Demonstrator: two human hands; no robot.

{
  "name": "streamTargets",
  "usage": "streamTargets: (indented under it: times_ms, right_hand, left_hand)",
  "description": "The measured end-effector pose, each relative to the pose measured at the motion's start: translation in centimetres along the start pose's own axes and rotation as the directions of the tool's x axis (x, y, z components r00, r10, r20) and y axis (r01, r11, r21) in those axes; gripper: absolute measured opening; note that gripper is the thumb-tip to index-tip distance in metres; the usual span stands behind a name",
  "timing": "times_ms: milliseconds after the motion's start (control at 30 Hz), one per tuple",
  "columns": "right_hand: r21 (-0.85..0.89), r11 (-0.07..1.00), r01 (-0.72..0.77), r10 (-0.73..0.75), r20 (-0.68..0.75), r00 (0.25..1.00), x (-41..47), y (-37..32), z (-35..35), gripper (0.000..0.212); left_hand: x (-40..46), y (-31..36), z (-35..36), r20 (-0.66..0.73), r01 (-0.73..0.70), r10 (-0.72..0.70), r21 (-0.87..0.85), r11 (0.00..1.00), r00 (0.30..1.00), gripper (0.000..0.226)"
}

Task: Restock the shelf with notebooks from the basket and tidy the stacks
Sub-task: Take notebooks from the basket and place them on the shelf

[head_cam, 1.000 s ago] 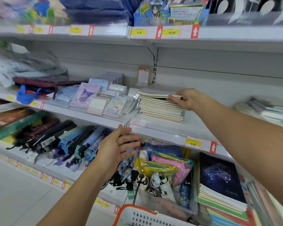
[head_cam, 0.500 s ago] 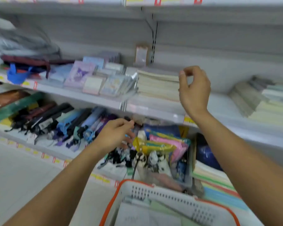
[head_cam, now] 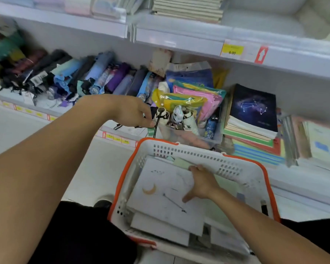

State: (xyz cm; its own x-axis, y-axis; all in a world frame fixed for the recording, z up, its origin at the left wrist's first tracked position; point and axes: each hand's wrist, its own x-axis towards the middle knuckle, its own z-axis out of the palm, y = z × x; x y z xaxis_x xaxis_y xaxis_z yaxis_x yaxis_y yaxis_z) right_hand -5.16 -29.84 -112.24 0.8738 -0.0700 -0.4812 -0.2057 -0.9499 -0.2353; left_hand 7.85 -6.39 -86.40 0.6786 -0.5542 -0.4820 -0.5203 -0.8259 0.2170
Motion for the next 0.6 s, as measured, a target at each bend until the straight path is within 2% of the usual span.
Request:
streamTargets:
  times_ms: [100,167,233,300,333,400,467,533,600]
  right_hand:
    - [0.052,0.998,-0.028,0.024,0.089,0.996,1.4,0.6,-1.4,0.106]
    - [0.142,0.988,0.064,-0.084,0.143,0.986,1.5,1.3,-2.7,0.065]
    - [0.369,0.907,0.203,-0.243,0.063,0.968,0.3,2.1,-4.3,0.013]
    - [0.563,0.777,0.280,-0.286,-0.080,0.955,-1.2,2.4,-6.4,0.012]
    - [0.677,0.679,0.284,-0.256,-0.144,0.956,-2.0,2.3,-7.6,0.013]
    - [0.865,0.404,0.299,-0.177,-0.247,0.953,-2.9,1.9,-9.9,0.021]
    - [0.932,0.093,0.350,-0.134,-0.337,0.932,-3.6,0.7,-11.8,0.032]
    - [0.924,-0.128,0.359,-0.126,-0.375,0.919,-4.3,-1.3,-13.2,0.036]
    - [0.930,-0.194,0.311,-0.147,-0.341,0.929,-4.4,-3.2,-13.2,0.032]
  left_hand:
    - [0.0,0.6,0.2,0.028,-0.003,0.003,0.000,1.000,1.000,0.034]
    - [-0.1,0.6,0.2,0.017,-0.002,0.003,-0.016,1.000,1.000,0.035]
    - [0.0,0.2,0.3,0.019,0.015,-0.014,-0.044,0.999,1.000,0.038]
    - [-0.1,-0.1,0.3,0.079,0.101,-0.093,-0.104,0.990,0.993,0.048]
    - [-0.3,-0.2,0.2,0.113,0.177,-0.163,-0.123,0.977,0.980,0.057]
    - [-1.0,-0.6,-0.2,0.166,0.336,-0.315,-0.118,0.934,0.934,0.081]
    - [-1.6,-0.8,-0.5,0.189,0.403,-0.368,-0.206,0.891,0.910,0.095]
    - [-1.9,-0.3,-0.6,0.144,0.309,-0.273,-0.459,0.833,0.951,0.081]
    - [-1.9,1.1,-0.5,-0.037,0.094,-0.168,-0.704,0.704,0.985,0.041]
